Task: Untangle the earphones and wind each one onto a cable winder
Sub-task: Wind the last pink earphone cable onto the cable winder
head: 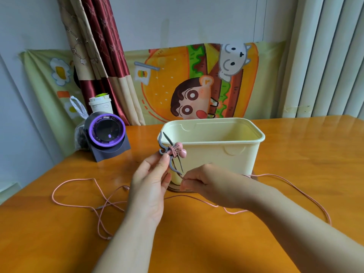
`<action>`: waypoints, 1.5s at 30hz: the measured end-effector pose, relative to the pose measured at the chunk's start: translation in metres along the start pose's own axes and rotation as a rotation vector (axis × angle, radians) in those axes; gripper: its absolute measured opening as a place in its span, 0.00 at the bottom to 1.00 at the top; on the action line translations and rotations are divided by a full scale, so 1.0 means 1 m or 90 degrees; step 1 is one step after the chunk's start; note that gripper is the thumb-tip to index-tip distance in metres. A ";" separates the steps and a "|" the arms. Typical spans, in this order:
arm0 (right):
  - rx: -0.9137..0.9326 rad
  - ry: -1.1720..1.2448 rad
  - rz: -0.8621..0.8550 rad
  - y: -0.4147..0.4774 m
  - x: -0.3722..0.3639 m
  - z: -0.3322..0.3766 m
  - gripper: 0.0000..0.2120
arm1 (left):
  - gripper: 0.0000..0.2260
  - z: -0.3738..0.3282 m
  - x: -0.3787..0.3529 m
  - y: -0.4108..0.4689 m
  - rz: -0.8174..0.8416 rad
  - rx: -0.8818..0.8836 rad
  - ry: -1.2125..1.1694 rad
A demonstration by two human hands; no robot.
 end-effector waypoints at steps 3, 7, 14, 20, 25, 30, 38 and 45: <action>-0.004 -0.078 -0.012 -0.004 0.008 0.003 0.13 | 0.08 0.002 0.001 0.001 -0.004 0.023 0.004; -0.005 -0.134 -0.029 -0.011 0.018 0.009 0.11 | 0.06 0.000 0.001 0.000 0.008 0.078 -0.055; 0.053 -0.118 -0.049 -0.011 0.018 0.022 0.13 | 0.05 0.001 0.000 -0.002 0.028 -0.138 0.295; -0.010 0.134 -0.185 -0.022 0.060 0.019 0.12 | 0.09 -0.001 -0.007 -0.009 0.173 -0.118 0.360; -0.036 0.193 -0.293 -0.015 0.061 0.001 0.13 | 0.15 0.000 -0.006 -0.007 0.238 -0.108 0.327; -0.053 0.252 -0.274 -0.006 0.050 -0.008 0.14 | 0.21 -0.002 -0.001 -0.006 0.338 -0.035 0.174; -0.035 0.258 -0.086 0.003 0.006 -0.002 0.20 | 0.23 -0.005 -0.003 0.002 0.167 0.042 -0.098; -0.017 0.154 -0.029 -0.003 0.010 0.010 0.19 | 0.13 -0.004 -0.002 -0.002 0.104 0.029 -0.097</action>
Point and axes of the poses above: each hand's wrist, its own y-axis towards the middle knuckle, its own x-axis out of the back of the hand, z = x × y, the point moved 1 cm from there along y, towards the middle knuckle, and after that the axes turned 7 degrees about y, right-handed, at the moved point
